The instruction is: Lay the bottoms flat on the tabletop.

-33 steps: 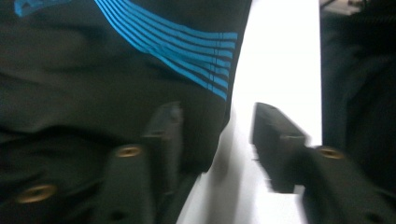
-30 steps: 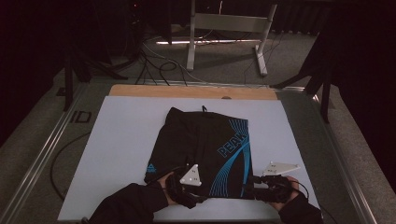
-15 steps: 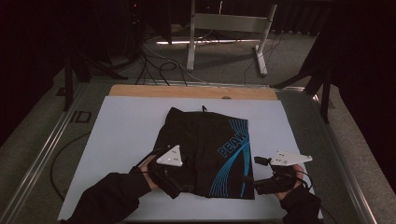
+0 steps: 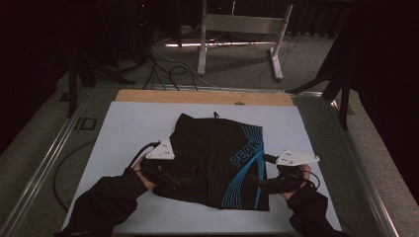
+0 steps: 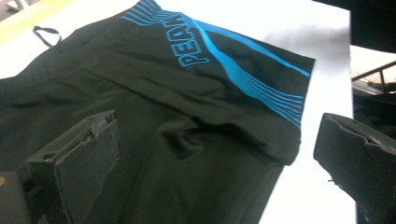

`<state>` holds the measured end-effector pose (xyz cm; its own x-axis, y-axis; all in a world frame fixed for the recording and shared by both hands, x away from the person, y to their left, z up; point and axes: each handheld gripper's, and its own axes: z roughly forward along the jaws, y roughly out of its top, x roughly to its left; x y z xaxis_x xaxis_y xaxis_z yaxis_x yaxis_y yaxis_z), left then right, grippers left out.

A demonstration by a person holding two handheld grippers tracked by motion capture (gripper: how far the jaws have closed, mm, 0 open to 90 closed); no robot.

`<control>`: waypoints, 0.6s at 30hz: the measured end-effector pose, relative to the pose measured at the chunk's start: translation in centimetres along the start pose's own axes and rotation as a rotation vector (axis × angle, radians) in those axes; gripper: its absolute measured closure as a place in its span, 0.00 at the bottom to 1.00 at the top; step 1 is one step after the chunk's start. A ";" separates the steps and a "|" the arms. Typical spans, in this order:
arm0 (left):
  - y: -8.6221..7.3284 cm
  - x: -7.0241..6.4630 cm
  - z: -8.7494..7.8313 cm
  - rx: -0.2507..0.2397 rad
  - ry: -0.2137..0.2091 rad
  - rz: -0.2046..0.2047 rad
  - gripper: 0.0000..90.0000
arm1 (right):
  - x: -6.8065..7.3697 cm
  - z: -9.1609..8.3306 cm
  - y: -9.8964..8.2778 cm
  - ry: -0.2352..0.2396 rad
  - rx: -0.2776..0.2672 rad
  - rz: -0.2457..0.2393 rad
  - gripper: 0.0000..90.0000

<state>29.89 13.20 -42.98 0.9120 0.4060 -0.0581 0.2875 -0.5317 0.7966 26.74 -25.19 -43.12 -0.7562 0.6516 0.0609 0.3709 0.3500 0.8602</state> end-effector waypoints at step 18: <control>-0.2 5.8 1.0 -0.026 0.109 -0.114 0.02 | -5.2 3.3 1.4 -0.122 -0.003 0.055 0.12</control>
<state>35.44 14.91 -44.04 0.8360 0.5421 -0.0846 0.3787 -0.4586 0.8039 33.03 -25.86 -43.91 -0.6634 0.7469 0.0461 0.4083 0.3096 0.8587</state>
